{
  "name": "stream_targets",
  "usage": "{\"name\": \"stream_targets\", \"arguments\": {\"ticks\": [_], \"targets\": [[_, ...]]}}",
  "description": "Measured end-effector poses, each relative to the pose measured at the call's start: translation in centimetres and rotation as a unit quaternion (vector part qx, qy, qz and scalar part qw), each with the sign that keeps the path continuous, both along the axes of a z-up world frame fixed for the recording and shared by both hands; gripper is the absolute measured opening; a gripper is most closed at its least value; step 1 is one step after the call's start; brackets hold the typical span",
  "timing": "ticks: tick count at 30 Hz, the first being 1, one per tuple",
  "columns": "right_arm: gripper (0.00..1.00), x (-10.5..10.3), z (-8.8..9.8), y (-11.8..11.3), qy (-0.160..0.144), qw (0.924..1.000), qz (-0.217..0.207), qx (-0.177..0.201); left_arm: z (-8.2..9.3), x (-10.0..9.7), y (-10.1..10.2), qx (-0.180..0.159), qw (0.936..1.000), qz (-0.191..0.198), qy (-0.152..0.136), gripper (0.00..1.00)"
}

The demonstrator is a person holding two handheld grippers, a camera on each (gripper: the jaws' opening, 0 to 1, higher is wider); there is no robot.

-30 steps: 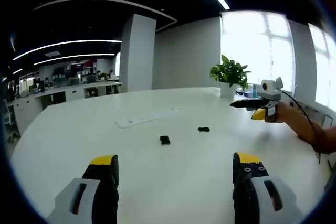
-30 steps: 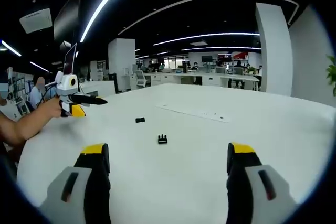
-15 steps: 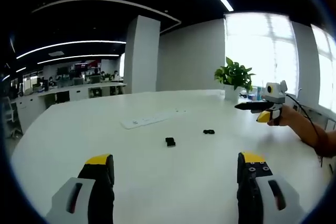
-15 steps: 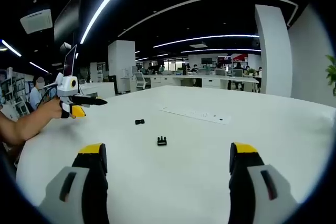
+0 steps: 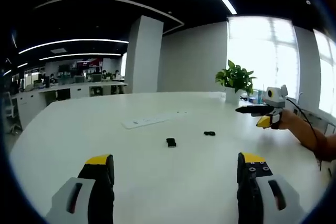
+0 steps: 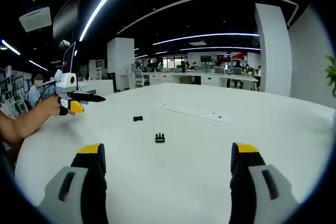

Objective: Snap the two parts of the plastic buckle together until the buckle closes and remains connected.

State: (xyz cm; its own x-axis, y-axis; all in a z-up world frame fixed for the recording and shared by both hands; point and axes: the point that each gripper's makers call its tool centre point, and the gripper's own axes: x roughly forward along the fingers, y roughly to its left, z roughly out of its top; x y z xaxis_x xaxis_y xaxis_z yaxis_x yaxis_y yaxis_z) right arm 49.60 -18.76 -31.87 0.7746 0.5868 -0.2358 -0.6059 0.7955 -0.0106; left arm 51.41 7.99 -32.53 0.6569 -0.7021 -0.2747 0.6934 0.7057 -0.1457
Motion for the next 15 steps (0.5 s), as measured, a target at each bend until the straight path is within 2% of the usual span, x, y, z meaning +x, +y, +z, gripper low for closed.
{"name": "stream_targets", "arguments": {"ticks": [15], "targets": [[0.99,-0.21,-0.11,0.36,0.002,1.0000,0.004,0.000,0.18,-0.25,-0.37,-0.007,0.9999,-0.009,-0.001,0.99]]}}
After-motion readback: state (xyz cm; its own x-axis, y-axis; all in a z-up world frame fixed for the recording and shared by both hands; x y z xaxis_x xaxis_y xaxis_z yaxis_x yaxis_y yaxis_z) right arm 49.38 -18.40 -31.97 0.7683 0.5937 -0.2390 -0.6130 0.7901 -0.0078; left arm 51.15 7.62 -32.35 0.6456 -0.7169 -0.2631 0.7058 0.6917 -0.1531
